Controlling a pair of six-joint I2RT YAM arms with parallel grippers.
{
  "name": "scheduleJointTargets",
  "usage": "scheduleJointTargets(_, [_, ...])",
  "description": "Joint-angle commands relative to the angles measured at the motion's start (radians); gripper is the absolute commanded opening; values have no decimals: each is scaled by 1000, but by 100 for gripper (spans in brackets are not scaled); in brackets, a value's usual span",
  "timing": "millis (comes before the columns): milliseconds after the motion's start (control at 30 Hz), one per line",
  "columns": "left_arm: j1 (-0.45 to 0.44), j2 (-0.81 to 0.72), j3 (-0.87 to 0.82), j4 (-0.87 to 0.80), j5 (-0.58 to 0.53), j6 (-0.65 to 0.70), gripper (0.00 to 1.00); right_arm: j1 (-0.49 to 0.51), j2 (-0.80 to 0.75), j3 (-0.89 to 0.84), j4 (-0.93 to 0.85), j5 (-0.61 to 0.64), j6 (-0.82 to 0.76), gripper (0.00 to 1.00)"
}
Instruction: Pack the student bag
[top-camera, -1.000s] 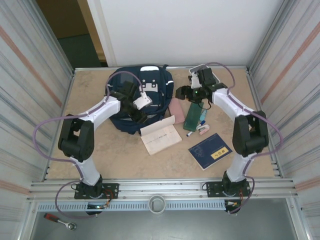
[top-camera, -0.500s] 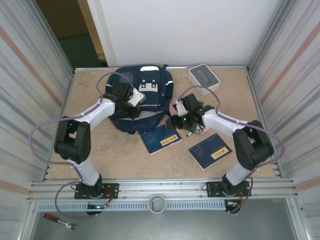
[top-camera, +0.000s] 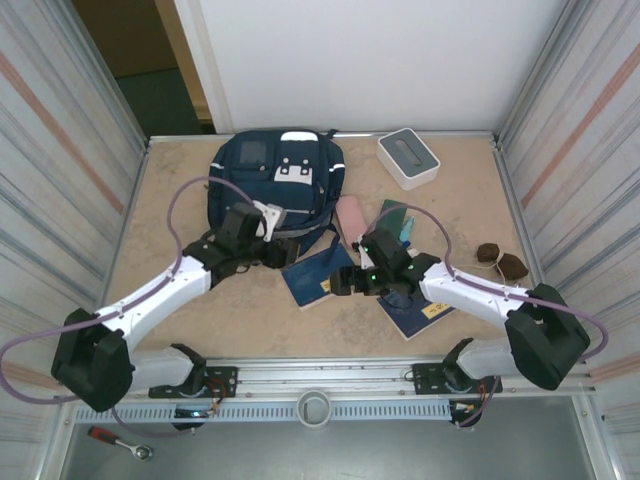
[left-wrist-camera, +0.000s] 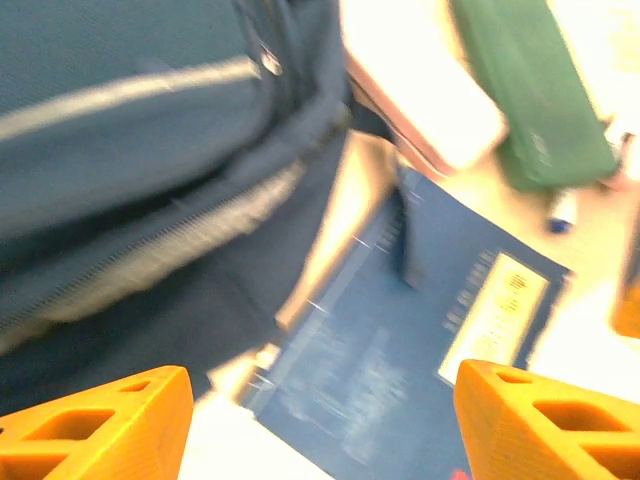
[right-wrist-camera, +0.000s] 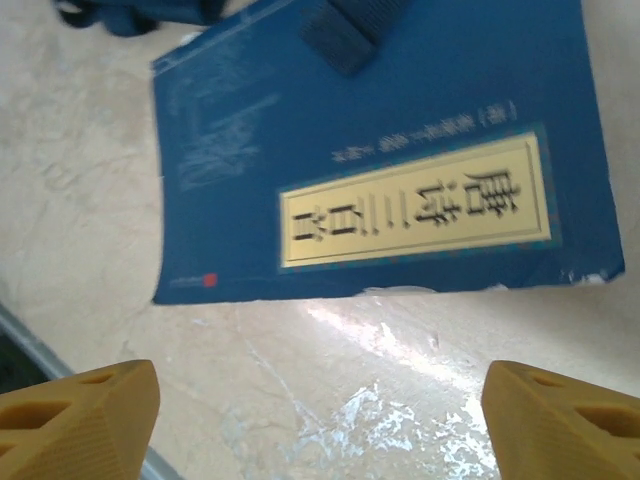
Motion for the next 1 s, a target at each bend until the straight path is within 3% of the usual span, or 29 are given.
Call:
scheduleJointTargets(0, [-4,9,-98,56,199,-112,69,22,48,-17,161,79,179,86])
scheduleJointTargets(333, [-111,237,-104,203,213,-34,64,41,187,-6,254,179,290,84])
scheduleJointTargets(500, [-183,299,-129,257,275,-45,58,-15,205,43,210,197,197,82])
scheduleJointTargets(633, [-321,345,-116,290,328,-55,57,-96,242,97,197,84,101,76])
scheduleJointTargets(733, [-396,336,-100,306,340,-43,59,-134,222,125,114,72,30,71])
scheduleJointTargets(833, [-407,245,-137,312,263,-54,63,-148,164,104,50,76,-5,69])
scheduleJointTargets(967, [-357,104,-175,191,-54,-142,70,-83,114,62,23,88,24,74])
